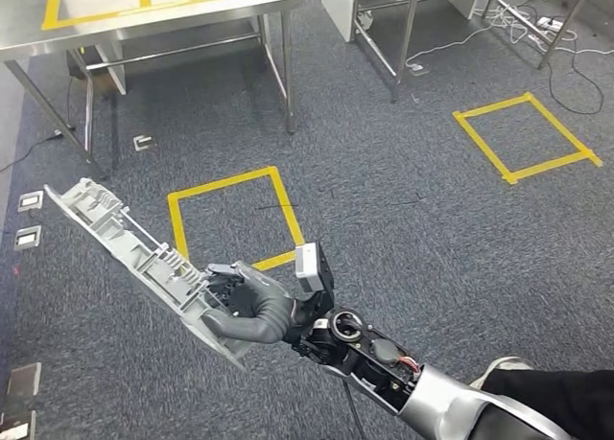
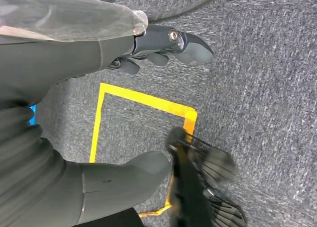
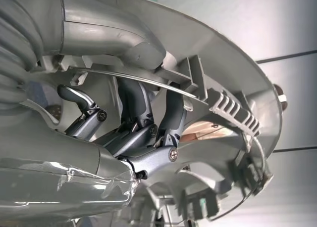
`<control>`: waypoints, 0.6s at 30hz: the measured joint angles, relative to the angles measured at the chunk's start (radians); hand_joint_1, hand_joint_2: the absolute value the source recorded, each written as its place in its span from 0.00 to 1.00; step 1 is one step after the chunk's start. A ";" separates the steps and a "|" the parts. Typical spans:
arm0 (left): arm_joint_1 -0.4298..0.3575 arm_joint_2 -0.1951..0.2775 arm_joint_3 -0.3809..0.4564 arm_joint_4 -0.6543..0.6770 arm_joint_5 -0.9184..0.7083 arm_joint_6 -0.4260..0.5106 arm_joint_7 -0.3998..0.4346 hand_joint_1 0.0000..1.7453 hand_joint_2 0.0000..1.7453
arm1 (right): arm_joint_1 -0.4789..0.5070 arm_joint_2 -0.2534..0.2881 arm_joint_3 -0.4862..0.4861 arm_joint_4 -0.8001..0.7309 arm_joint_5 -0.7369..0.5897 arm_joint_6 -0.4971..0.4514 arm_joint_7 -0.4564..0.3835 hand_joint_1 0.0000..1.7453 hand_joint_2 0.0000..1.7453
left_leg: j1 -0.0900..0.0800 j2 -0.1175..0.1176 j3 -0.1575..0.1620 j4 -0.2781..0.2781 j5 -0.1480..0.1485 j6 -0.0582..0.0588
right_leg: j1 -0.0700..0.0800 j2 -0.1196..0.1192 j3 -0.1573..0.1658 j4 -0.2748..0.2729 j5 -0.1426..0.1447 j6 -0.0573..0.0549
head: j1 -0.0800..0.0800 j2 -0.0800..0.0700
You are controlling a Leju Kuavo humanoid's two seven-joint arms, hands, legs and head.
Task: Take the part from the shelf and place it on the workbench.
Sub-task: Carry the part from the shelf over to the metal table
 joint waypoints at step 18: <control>0.000 0.004 -0.001 0.000 0.003 0.000 -0.001 0.00 1.00 | -0.002 0.000 0.013 0.000 -0.002 0.001 0.006 1.00 1.00 | -0.015 0.000 0.103 -0.280 0.182 0.058 | -0.001 -0.005 -0.084 0.222 -0.094 0.039 | 0.024 0.000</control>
